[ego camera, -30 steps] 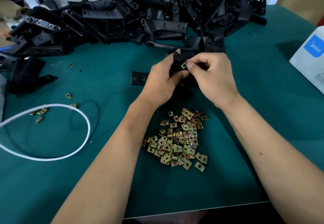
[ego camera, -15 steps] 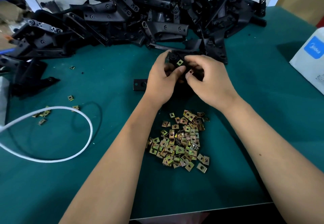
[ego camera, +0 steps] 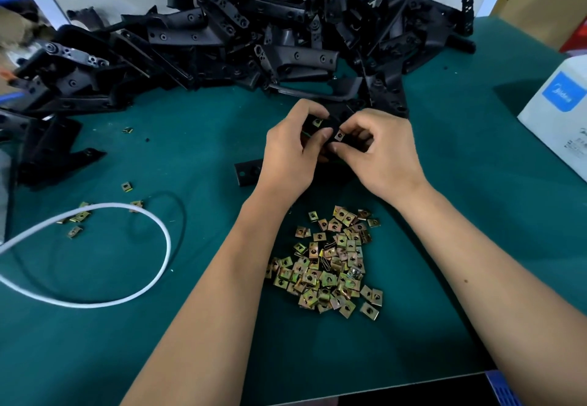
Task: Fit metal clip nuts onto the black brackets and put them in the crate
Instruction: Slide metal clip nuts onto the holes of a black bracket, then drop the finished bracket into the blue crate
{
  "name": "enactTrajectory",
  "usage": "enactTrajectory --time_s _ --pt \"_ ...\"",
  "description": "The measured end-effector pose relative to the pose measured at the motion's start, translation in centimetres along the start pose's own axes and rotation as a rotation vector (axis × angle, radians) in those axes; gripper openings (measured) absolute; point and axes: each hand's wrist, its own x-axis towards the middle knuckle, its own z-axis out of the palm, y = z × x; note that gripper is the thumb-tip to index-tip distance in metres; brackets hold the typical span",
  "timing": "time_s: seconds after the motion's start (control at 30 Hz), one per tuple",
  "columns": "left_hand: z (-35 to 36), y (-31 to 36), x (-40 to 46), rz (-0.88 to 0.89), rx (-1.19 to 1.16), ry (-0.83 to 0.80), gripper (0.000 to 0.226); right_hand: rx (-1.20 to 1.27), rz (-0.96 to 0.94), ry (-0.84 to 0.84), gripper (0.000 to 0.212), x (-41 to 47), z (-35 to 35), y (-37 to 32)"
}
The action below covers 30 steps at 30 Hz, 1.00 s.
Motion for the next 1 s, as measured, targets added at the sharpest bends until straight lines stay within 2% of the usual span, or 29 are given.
enactTrajectory --time_s 0.17,0.33,0.47,0.6,0.7,0.83,0.93,1.0 --pt "-0.5 -0.3 0.2 0.014 0.016 -0.008 0.014 -0.057 -0.093 -0.036 0.023 0.4 0.2 0.3" --pt "-0.7 -0.1 0.2 0.013 0.023 -0.004 0.015 -0.061 -0.083 -0.005 0.021 0.0 0.6 0.0" --pt "-0.6 1.6 0.5 0.046 0.148 0.000 0.036 -0.081 -0.101 -0.020 0.037 -0.4 -0.5 -1.0" --pt "1.0 5.7 1.2 0.175 0.193 0.009 0.055 -0.091 -0.129 0.060 0.042 -0.3 -3.8 -1.7" --pt "4.1 10.1 1.8 0.300 0.154 -0.043 0.057 -0.083 -0.085 0.262 0.044 -1.9 -8.2 -1.2" --pt "11.8 16.4 1.0 0.422 -0.004 -0.173 0.053 -0.041 0.046 0.574 0.034 -6.3 -15.7 1.9" --pt "19.2 20.7 -1.7 0.475 -0.047 -0.438 0.055 -0.055 0.200 0.765 0.026 -11.9 -21.2 4.9" --pt "24.1 23.1 -4.5 0.538 -0.038 -0.617 0.052 -0.101 0.275 0.957 0.024 -16.4 -24.4 6.9"
